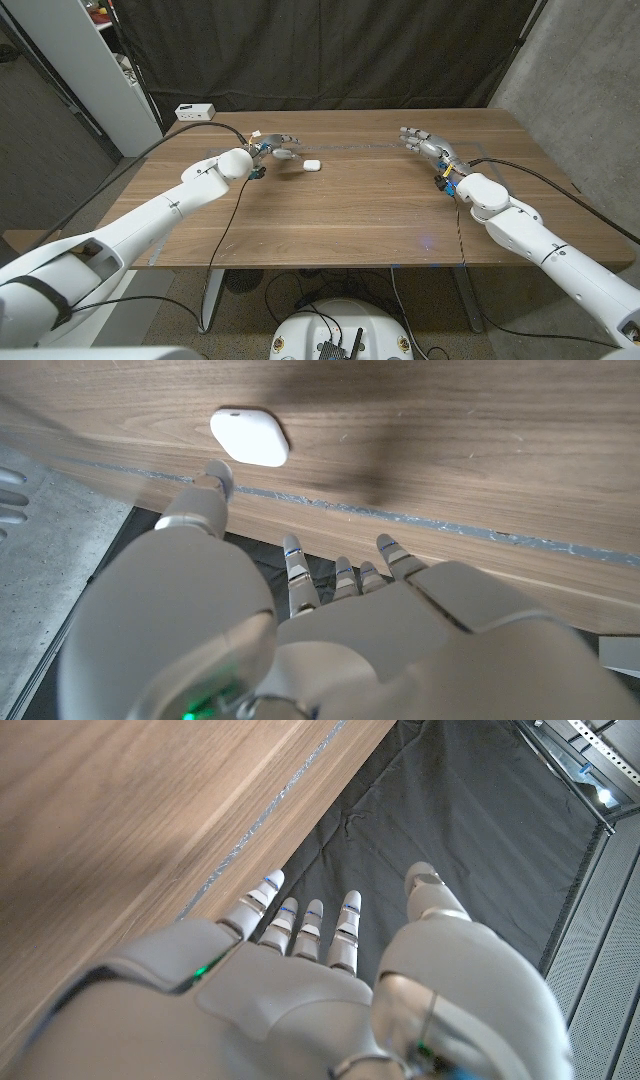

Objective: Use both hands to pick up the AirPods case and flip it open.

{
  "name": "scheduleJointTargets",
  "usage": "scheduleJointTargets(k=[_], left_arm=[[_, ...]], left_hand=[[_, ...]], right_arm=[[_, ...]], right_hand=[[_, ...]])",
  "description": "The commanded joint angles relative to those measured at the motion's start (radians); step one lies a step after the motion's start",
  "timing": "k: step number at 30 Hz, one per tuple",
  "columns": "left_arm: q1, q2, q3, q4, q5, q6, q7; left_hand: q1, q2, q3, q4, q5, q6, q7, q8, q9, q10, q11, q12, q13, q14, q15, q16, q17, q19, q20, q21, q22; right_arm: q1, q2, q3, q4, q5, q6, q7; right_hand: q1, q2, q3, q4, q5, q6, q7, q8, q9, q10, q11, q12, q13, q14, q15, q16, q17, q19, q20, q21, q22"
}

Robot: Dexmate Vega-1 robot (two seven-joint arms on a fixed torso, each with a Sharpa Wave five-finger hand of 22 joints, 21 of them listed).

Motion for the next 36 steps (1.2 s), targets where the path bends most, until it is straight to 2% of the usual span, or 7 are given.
scheduleJointTargets(k=[1, 15, 23, 28, 31, 34, 36], left_arm=[[-0.056, -0.059, 0.053, 0.096, 0.034, -0.020, -0.034], [-0.098, -0.089, 0.100, 0.141, 0.066, -0.005, -0.077], [-0.095, -0.103, 0.107, 0.141, 0.078, 0.005, -0.056], [-0.082, -0.101, 0.106, 0.116, 0.084, 0.038, -0.039], [-0.071, -0.099, 0.104, 0.102, 0.091, 0.051, -0.018], [-0.052, -0.100, 0.092, 0.096, 0.084, 0.037, 0.015], [-0.038, -0.102, 0.078, 0.099, 0.067, 0.012, 0.034]], left_hand=[[0.008, -0.015, -0.015, 0.005, 0.019, 0.046, 0.001, 0.021, 0.009, 0.008, -0.012, 0.012, -0.002, -0.016, -0.009, 0.009, 0.001, -0.003, 0.004, 0.011, 0.002], [0.019, -0.013, -0.040, 0.015, 0.045, 0.121, 0.034, 0.051, 0.021, 0.023, -0.017, 0.022, -0.008, -0.009, -0.016, 0.011, 0.000, 0.009, 0.002, 0.016, 0.003], [0.037, 0.016, -0.045, 0.022, 0.055, 0.171, 0.048, 0.072, 0.033, 0.050, -0.028, 0.034, -0.013, 0.012, -0.023, 0.016, 0.000, 0.025, 0.006, 0.022, 0.003], [0.050, 0.033, -0.055, 0.026, 0.060, 0.239, 0.054, 0.100, 0.045, 0.074, -0.038, 0.044, -0.017, 0.032, -0.030, 0.019, -0.001, 0.040, 0.006, 0.025, 0.003], [0.070, 0.050, -0.067, 0.026, 0.065, 0.317, 0.071, 0.134, 0.061, 0.105, -0.048, 0.056, -0.023, 0.054, -0.041, 0.021, -0.002, 0.053, 0.005, 0.027, 0.004], [0.091, 0.067, -0.072, 0.024, 0.067, 0.362, 0.068, 0.156, 0.074, 0.132, -0.053, 0.065, -0.027, 0.078, -0.055, 0.024, -0.003, 0.067, 0.004, 0.030, 0.004], [0.111, 0.089, -0.073, 0.022, 0.063, 0.397, 0.078, 0.174, 0.087, 0.160, -0.063, 0.075, -0.031, 0.100, -0.068, 0.027, -0.003, 0.081, -0.002, 0.033, 0.004]], right_arm=[[-0.037, -0.018, 0.027, -0.019, 0.017, 0.012, -0.009], [-0.074, -0.013, 0.050, -0.021, 0.040, 0.033, -0.026], [-0.080, -0.012, 0.056, -0.011, 0.049, 0.045, -0.018], [-0.083, -0.012, 0.058, -0.007, 0.053, 0.054, -0.013], [-0.085, -0.012, 0.059, -0.004, 0.054, 0.063, -0.008], [-0.092, -0.013, 0.063, -0.006, 0.058, 0.064, -0.009], [-0.095, -0.015, 0.063, -0.005, 0.059, 0.068, -0.007]], right_hand=[[0.010, 0.000, -0.002, 0.001, -0.001, 0.009, -0.003, 0.000, 0.003, -0.002, -0.002, 0.001, 0.006, -0.008, -0.045, 0.004, 0.001, 0.004, 0.001, 0.005, 0.003], [0.013, 0.000, -0.004, 0.005, -0.002, 0.011, -0.004, 0.000, 0.003, -0.001, -0.002, 0.002, 0.006, -0.009, -0.046, 0.006, 0.002, 0.003, 0.001, 0.006, 0.003], [0.012, 0.000, -0.006, 0.008, -0.004, 0.011, -0.004, -0.001, 0.003, -0.001, -0.002, 0.002, 0.007, -0.008, -0.045, 0.007, 0.003, 0.003, 0.001, 0.007, 0.003], [0.011, 0.001, -0.007, 0.010, -0.004, 0.013, -0.003, 0.000, 0.003, 0.000, -0.002, 0.003, 0.007, -0.009, -0.046, 0.008, 0.004, 0.003, 0.000, 0.007, 0.003], [0.011, 0.001, -0.008, 0.011, -0.004, 0.012, -0.003, -0.001, 0.003, -0.001, -0.002, 0.003, 0.007, -0.009, -0.045, 0.008, 0.004, 0.003, 0.001, 0.007, 0.003], [0.010, 0.001, -0.009, 0.012, -0.005, 0.012, -0.003, -0.001, 0.003, 0.001, 0.000, 0.004, 0.007, -0.009, -0.045, 0.009, 0.004, 0.003, 0.001, 0.008, 0.003], [0.010, 0.001, -0.009, 0.013, -0.005, 0.012, -0.003, -0.001, 0.003, 0.001, 0.000, 0.004, 0.007, -0.009, -0.044, 0.009, 0.004, 0.003, 0.001, 0.008, 0.004]])
